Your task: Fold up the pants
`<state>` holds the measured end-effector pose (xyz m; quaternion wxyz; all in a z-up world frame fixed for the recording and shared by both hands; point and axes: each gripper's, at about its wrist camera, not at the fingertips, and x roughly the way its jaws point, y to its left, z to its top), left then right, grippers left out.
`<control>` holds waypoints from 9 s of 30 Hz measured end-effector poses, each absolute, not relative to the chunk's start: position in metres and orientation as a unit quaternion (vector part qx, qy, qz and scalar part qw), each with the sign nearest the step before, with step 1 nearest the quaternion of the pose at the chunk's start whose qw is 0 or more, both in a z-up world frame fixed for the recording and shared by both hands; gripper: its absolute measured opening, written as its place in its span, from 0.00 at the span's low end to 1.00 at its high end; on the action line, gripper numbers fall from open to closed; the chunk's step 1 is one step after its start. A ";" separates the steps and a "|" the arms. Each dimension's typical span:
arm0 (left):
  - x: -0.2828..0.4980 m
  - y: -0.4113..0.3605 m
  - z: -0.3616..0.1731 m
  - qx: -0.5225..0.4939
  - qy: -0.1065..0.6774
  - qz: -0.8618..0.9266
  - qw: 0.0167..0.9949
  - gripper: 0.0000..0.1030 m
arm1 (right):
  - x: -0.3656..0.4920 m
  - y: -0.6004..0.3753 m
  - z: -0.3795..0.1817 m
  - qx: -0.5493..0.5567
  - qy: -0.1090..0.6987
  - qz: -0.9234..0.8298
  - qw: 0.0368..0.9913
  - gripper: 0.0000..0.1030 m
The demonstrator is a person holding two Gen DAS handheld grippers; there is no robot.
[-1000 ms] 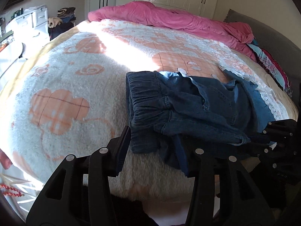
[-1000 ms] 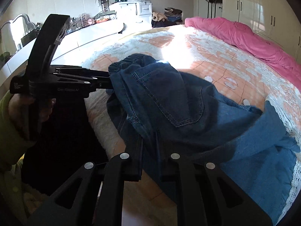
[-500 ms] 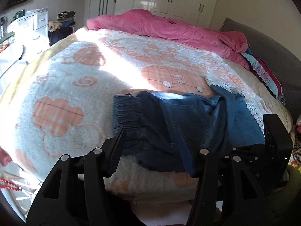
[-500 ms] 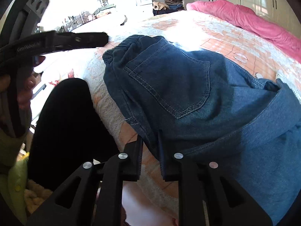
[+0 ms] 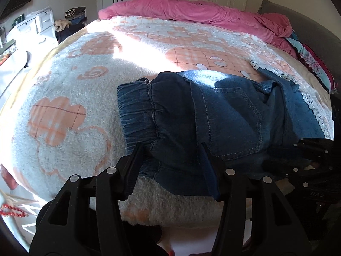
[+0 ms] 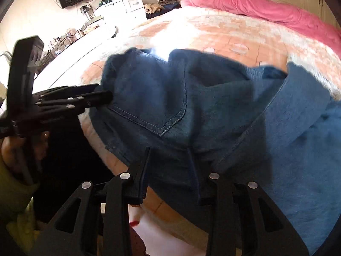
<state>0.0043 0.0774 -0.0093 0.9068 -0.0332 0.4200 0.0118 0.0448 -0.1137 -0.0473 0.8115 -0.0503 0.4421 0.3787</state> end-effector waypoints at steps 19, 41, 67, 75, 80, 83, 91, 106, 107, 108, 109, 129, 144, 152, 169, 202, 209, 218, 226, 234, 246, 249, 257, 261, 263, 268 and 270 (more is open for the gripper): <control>-0.006 0.039 0.038 -0.057 0.369 -0.067 0.925 0.50 | 0.055 -0.181 0.005 0.003 0.379 0.308 0.873 0.48; 0.066 -0.070 -0.012 -0.095 0.435 -0.203 0.872 0.41 | 0.190 -0.213 0.019 -0.024 0.402 0.206 0.892 0.62; 0.056 -0.071 -0.022 -0.065 0.434 -0.240 0.866 0.12 | 0.228 -0.253 0.011 0.055 0.392 0.168 0.903 0.07; 0.053 -0.075 -0.018 -0.035 0.420 -0.224 0.879 0.05 | 0.158 -0.336 0.034 0.137 0.343 0.143 0.918 0.07; 0.048 -0.069 -0.013 -0.012 0.414 -0.230 0.881 0.00 | 0.113 -0.368 0.034 0.178 0.338 0.141 0.913 0.07; 0.040 -0.061 -0.007 -0.012 0.406 -0.239 0.882 0.00 | 0.078 -0.381 0.030 0.185 0.343 0.146 0.909 0.07; 0.029 -0.062 -0.017 0.011 0.420 -0.252 0.872 0.00 | 0.022 -0.390 -0.019 0.211 0.422 0.141 0.870 0.08; 0.031 -0.074 -0.026 0.038 0.418 -0.243 0.875 0.00 | 0.023 -0.401 -0.035 0.240 0.423 0.128 0.864 0.13; 0.030 -0.072 -0.024 0.038 0.417 -0.243 0.875 0.00 | 0.020 -0.403 -0.032 0.240 0.419 0.131 0.866 0.13; 0.029 -0.070 -0.022 0.039 0.416 -0.245 0.875 0.00 | 0.017 -0.406 -0.028 0.238 0.415 0.132 0.868 0.13; 0.027 -0.068 -0.020 0.039 0.414 -0.248 0.875 0.00 | 0.014 -0.409 -0.024 0.231 0.413 0.132 0.871 0.13; 0.011 -0.080 -0.028 0.074 0.424 -0.272 0.861 0.01 | 0.005 -0.409 -0.024 0.161 0.445 0.125 0.872 0.36; 0.008 -0.088 -0.040 0.095 0.436 -0.290 0.847 0.03 | -0.002 -0.408 -0.044 0.088 0.471 0.107 0.871 0.18; -0.009 -0.059 -0.016 0.064 0.419 -0.278 0.862 0.37 | -0.014 -0.414 -0.009 0.104 0.411 0.095 0.901 0.38; 0.018 0.119 -0.008 -0.150 0.420 0.031 0.895 0.71 | 0.046 -0.288 -0.047 -0.027 0.459 0.177 0.870 0.52; 0.046 0.075 0.053 -0.097 0.349 -0.027 0.932 0.64 | 0.047 -0.353 -0.001 0.082 0.365 0.166 0.913 0.57; 0.118 0.001 0.036 -0.075 0.392 -0.121 0.909 0.64 | 0.105 -0.399 0.001 0.102 0.385 0.122 0.909 0.57; 0.183 -0.042 -0.004 -0.039 0.461 -0.163 0.871 0.64 | 0.175 -0.413 -0.031 0.168 0.438 0.142 0.871 0.56; 0.204 -0.048 -0.033 -0.049 0.491 -0.182 0.850 0.53 | 0.182 -0.401 -0.050 0.153 0.448 0.184 0.862 0.41; 0.201 -0.060 -0.036 -0.083 0.491 -0.215 0.840 0.08 | 0.173 -0.394 -0.050 0.139 0.429 0.210 0.868 0.24; 0.216 -0.074 -0.012 -0.020 0.435 -0.191 0.879 0.03 | 0.195 -0.381 -0.016 0.060 0.392 0.205 0.895 0.19; 0.223 -0.072 -0.030 -0.019 0.451 -0.185 0.873 0.04 | 0.213 -0.376 -0.036 0.035 0.431 0.191 0.881 0.19; 0.223 -0.061 -0.044 -0.046 0.453 -0.183 0.871 0.11 | 0.211 -0.377 -0.048 0.030 0.445 0.165 0.880 0.39; 0.210 -0.046 -0.025 -0.065 0.443 -0.180 0.876 0.29 | 0.181 -0.401 -0.014 0.068 0.437 0.126 0.888 0.44; 0.198 -0.038 -0.009 -0.062 0.427 -0.184 0.883 0.34 | 0.157 -0.413 0.003 0.078 0.424 0.131 0.893 0.56; 0.171 -0.026 0.013 -0.046 0.418 -0.170 0.891 0.44 | 0.112 -0.433 0.007 0.073 0.449 0.147 0.878 0.57; 0.160 -0.021 0.015 -0.046 0.419 -0.155 0.893 0.46 | 0.101 -0.438 0.000 0.078 0.452 0.167 0.873 0.57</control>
